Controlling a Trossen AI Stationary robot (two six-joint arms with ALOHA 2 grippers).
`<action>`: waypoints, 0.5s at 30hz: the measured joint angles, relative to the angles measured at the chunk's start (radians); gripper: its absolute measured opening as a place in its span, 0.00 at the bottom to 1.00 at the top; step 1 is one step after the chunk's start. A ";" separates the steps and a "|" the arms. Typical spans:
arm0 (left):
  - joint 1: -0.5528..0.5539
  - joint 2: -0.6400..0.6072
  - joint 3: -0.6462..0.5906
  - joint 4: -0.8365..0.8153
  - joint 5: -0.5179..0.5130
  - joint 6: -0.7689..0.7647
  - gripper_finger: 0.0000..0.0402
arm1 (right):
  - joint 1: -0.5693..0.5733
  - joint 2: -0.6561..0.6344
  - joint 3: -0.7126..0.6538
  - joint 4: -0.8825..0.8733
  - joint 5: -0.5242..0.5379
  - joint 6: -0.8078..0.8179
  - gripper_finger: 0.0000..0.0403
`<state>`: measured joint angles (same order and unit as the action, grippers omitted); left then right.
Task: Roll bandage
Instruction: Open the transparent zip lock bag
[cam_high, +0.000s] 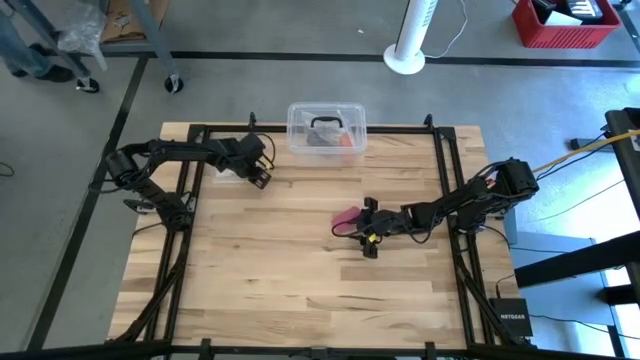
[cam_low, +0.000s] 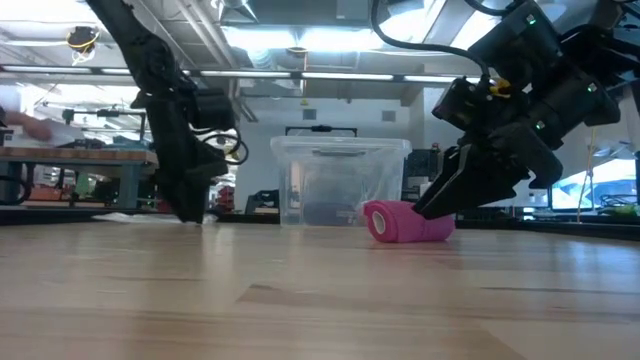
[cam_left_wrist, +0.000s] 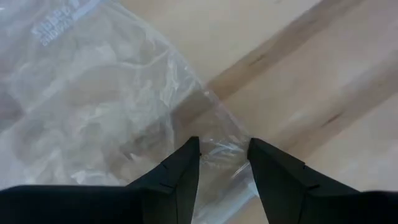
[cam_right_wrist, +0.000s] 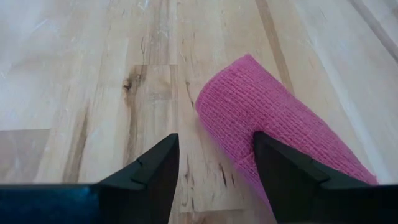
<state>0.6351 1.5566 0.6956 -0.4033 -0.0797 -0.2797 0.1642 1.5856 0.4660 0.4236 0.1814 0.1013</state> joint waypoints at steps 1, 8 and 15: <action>-0.011 0.000 -0.002 0.012 -0.002 -0.001 0.34 | 0.000 0.000 0.000 0.000 0.001 0.000 0.52; -0.054 -0.007 0.006 0.054 0.000 -0.044 0.29 | -0.001 0.003 -0.002 0.023 0.005 -0.055 0.52; -0.099 -0.058 0.052 0.044 0.006 -0.058 0.23 | -0.001 0.003 -0.003 0.032 0.019 -0.107 0.52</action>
<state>0.5359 1.4991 0.7479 -0.3593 -0.0739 -0.3376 0.1631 1.5890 0.4629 0.4553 0.2002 -0.0054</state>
